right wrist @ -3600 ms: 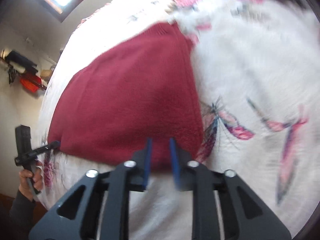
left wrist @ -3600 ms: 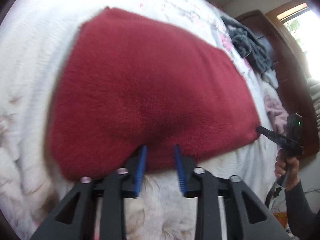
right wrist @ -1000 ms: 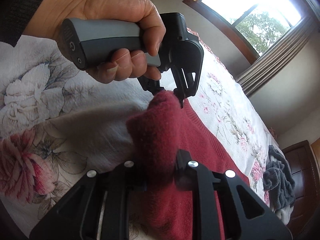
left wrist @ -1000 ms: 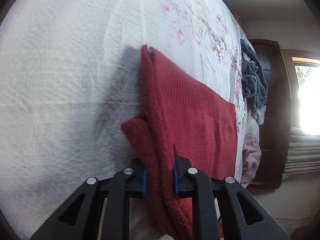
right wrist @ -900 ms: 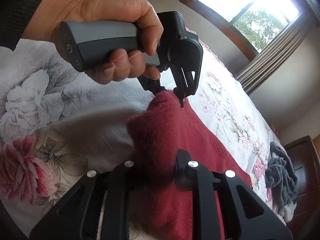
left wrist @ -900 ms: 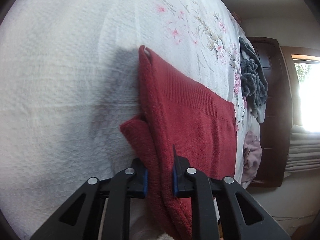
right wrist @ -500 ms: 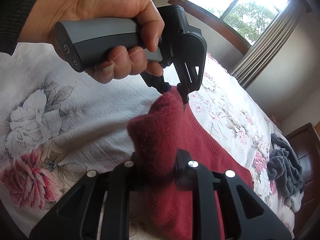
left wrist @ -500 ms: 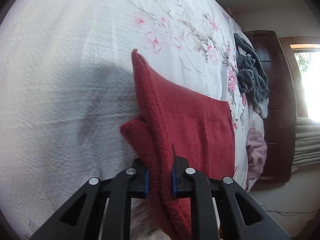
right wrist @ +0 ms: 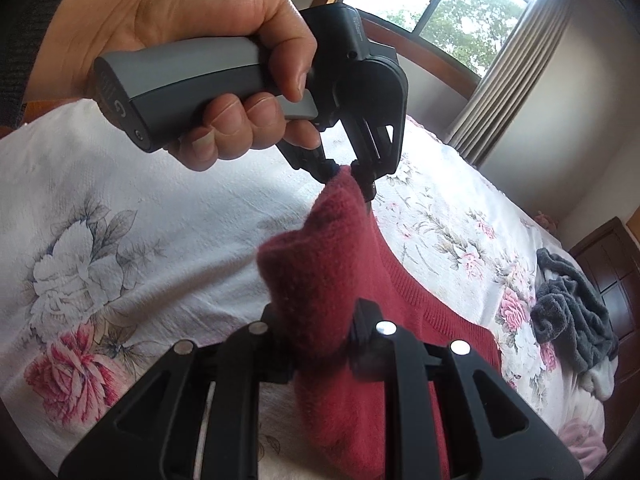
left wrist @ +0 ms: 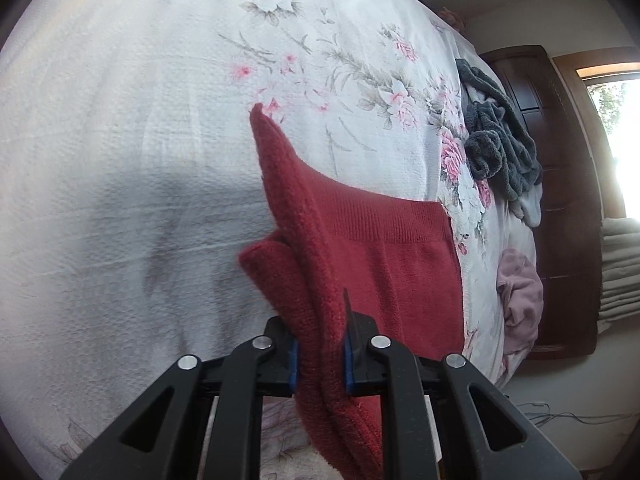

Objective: Fold small clothes

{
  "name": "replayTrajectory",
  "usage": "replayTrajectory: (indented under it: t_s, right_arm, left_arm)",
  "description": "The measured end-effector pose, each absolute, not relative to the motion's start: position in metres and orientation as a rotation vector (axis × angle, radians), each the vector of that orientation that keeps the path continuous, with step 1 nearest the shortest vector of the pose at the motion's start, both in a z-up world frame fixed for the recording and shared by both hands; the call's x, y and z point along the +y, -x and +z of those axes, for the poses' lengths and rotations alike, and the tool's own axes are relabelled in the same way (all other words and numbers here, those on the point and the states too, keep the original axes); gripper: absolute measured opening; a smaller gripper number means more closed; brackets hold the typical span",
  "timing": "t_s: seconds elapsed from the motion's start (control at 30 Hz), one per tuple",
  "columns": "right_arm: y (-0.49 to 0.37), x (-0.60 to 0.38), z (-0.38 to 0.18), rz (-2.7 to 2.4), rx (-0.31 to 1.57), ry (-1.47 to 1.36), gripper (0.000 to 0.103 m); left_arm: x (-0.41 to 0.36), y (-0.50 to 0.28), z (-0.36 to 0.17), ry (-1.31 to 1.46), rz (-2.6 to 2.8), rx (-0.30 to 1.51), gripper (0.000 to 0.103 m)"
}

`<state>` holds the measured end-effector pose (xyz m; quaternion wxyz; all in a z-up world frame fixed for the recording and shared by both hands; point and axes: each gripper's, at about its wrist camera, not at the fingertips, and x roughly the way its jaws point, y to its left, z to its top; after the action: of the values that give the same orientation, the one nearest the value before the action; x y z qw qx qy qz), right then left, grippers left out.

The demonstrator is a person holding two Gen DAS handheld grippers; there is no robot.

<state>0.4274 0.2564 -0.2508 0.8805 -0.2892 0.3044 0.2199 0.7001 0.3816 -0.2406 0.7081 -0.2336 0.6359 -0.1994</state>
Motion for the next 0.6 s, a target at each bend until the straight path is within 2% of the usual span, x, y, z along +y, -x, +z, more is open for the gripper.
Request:
replayTrajectory:
  t_s: [0.33, 0.6]
  right_arm:
    - [-0.436, 0.218, -0.231, 0.464, 0.686, 0.409, 0.016]
    - [-0.442, 0.161, -0.216, 0.458, 0.711, 0.216, 0.016]
  left_arm:
    - [0.347, -0.703, -0.21, 0.437, -0.437, 1.414, 0.015]
    - [0.289, -0.704, -0.177, 0.331, -0.436, 1.413, 0.015]
